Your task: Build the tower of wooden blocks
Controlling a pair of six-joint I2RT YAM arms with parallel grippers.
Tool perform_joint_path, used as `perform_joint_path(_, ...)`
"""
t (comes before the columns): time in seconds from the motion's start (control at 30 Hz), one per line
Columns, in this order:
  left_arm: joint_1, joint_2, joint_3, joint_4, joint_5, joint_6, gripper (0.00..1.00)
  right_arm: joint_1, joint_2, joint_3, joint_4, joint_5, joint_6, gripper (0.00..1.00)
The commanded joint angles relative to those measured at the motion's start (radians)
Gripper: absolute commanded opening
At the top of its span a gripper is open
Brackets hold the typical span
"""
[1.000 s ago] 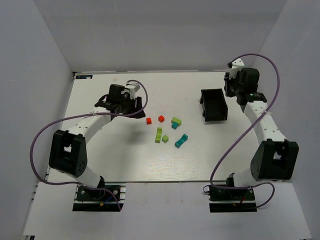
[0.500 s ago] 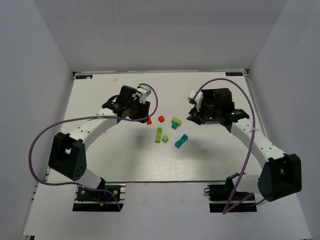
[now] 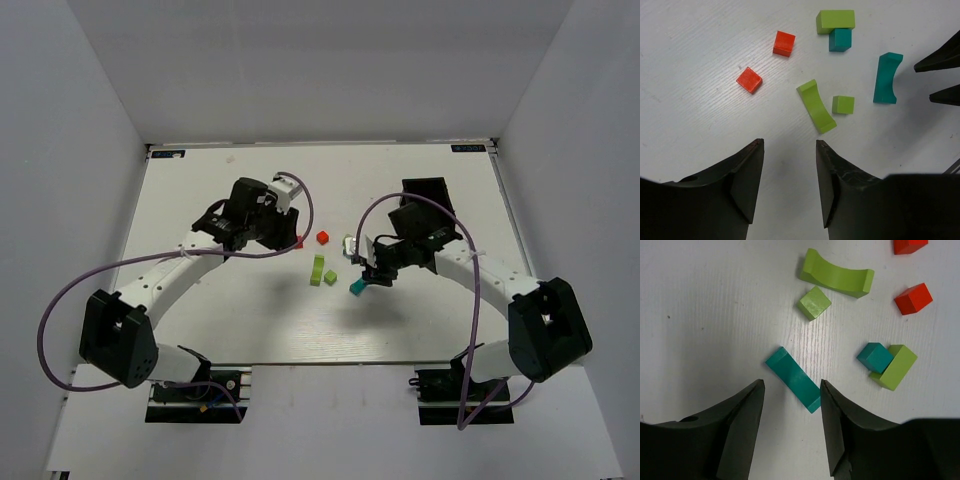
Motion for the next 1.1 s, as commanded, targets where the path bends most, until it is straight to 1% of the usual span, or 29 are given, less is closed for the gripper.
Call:
perform_joint_path(0.0, -0.009, 0.028, -0.011, -0.016, 0.052, 0.012, 0.56, 0.024, 0.003, -0.025, -0.004, 0.031, -0.126, 0.55)
perform_joint_path(0.07, -0.018, 0.057, -0.011, -0.016, 0.07, 0.023, 0.56, 0.026, 0.001, -0.048, 0.002, 0.057, -0.154, 0.58)
perform_joint_path(0.13, -0.041, 0.103, 0.011, -0.041, 0.08, 0.023, 0.56, 0.032, -0.002, -0.063, 0.025, 0.085, -0.162, 0.58)
perform_joint_path(0.17, -0.041, 0.118, 0.011, -0.056, 0.066, 0.035, 0.56, 0.032, -0.002, -0.069, 0.021, 0.094, -0.162, 0.58)
perform_joint_path(0.23, -0.079, 0.153, 0.029, -0.065, 0.037, 0.035, 0.58, 0.034, -0.008, -0.074, 0.039, 0.101, -0.162, 0.58)
perform_joint_path(0.37, -0.13, 0.21, 0.048, -0.087, -0.054, 0.035, 0.6, 0.032, -0.035, -0.077, 0.048, 0.108, -0.149, 0.58)
perform_joint_path(0.47, -0.161, 0.22, 0.058, -0.097, -0.08, 0.024, 0.64, 0.029, -0.058, -0.084, 0.065, 0.116, -0.134, 0.58)
perform_joint_path(0.53, -0.173, 0.22, 0.058, -0.097, -0.089, 0.011, 0.64, 0.029, -0.069, -0.089, 0.072, 0.128, -0.126, 0.58)
perform_joint_path(0.6, -0.185, 0.22, 0.058, -0.088, -0.103, 0.0, 0.67, 0.029, -0.081, -0.088, 0.081, 0.131, -0.117, 0.58)
perform_joint_path(0.67, -0.208, 0.253, 0.058, -0.088, -0.126, -0.011, 0.68, 0.028, -0.091, -0.088, 0.082, 0.143, -0.099, 0.58)
perform_joint_path(0.83, -0.228, 0.304, 0.077, -0.088, -0.187, -0.036, 0.69, 0.031, -0.124, -0.083, 0.095, 0.163, -0.071, 0.61)
perform_joint_path(0.97, -0.238, 0.324, 0.086, -0.088, -0.187, -0.055, 0.69, 0.028, -0.149, -0.084, 0.095, 0.176, -0.057, 0.62)
perform_joint_path(1.03, -0.248, 0.353, 0.095, -0.088, -0.187, -0.055, 0.69, 0.024, -0.16, -0.084, 0.11, 0.194, -0.042, 0.66)
perform_joint_path(1.07, -0.248, 0.362, 0.095, -0.088, -0.187, -0.055, 0.69, 0.028, -0.161, -0.084, 0.105, 0.199, -0.041, 0.66)
